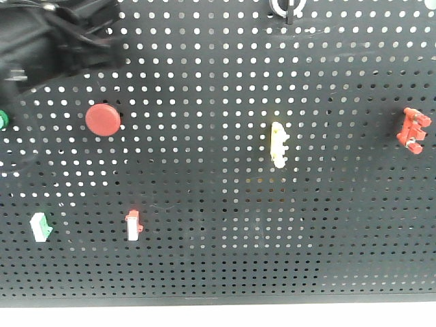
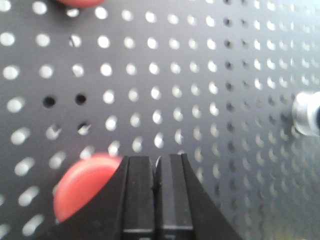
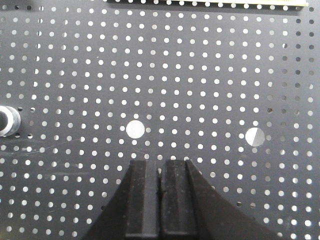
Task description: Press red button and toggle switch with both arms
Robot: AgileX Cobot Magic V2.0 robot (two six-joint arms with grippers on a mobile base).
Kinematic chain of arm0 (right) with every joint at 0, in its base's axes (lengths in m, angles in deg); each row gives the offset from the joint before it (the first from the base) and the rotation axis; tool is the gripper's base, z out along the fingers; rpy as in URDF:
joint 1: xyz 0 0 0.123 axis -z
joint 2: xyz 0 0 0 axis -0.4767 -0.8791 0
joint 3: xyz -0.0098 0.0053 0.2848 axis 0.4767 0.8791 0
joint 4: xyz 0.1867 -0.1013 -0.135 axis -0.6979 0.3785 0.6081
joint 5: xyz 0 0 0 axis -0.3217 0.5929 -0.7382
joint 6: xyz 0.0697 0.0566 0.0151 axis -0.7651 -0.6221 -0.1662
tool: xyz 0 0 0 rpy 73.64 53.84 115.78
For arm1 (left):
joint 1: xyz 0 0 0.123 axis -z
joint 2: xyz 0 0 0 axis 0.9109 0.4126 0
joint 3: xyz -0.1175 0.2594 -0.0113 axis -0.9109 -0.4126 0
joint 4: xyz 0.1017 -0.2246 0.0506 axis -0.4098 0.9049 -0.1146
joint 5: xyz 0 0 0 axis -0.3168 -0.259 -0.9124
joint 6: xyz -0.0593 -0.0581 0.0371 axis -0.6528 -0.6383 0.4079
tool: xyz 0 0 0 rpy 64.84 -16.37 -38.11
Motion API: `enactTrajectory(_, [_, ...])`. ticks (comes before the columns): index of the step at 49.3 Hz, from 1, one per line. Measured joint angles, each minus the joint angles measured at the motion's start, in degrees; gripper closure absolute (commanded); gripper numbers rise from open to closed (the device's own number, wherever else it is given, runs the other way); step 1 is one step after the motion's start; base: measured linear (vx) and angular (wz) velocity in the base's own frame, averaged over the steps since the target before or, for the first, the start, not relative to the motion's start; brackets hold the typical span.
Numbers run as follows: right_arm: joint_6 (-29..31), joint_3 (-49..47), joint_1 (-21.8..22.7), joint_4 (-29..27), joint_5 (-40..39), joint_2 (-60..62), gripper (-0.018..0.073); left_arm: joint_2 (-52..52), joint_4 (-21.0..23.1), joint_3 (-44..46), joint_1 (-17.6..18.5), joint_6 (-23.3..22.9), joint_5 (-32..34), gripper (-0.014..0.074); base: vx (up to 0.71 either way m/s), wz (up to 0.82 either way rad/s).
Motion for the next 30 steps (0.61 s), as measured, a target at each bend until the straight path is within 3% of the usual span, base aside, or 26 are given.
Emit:
enactTrajectory(11, [0.0,0.0,-3.1,0.0,1.9,-1.4,0.0563,-6.5,0.0,0.0,-0.1,4.4,-6.6,0.0596,0.00,0.00])
enactTrajectory(24, [0.6,-1.7,-16.3,0.0,-2.4,-10.1,0.0563,-12.2,-0.2,-0.1,-0.1,8.6,-7.6,0.0596,0.00,0.00])
enactTrajectory(30, [3.9,-6.0,-21.8,0.0,-4.0,-16.2,0.0563,-15.4,-0.2,-2.5,-0.1,8.9,-7.3,0.0596,0.00,0.00])
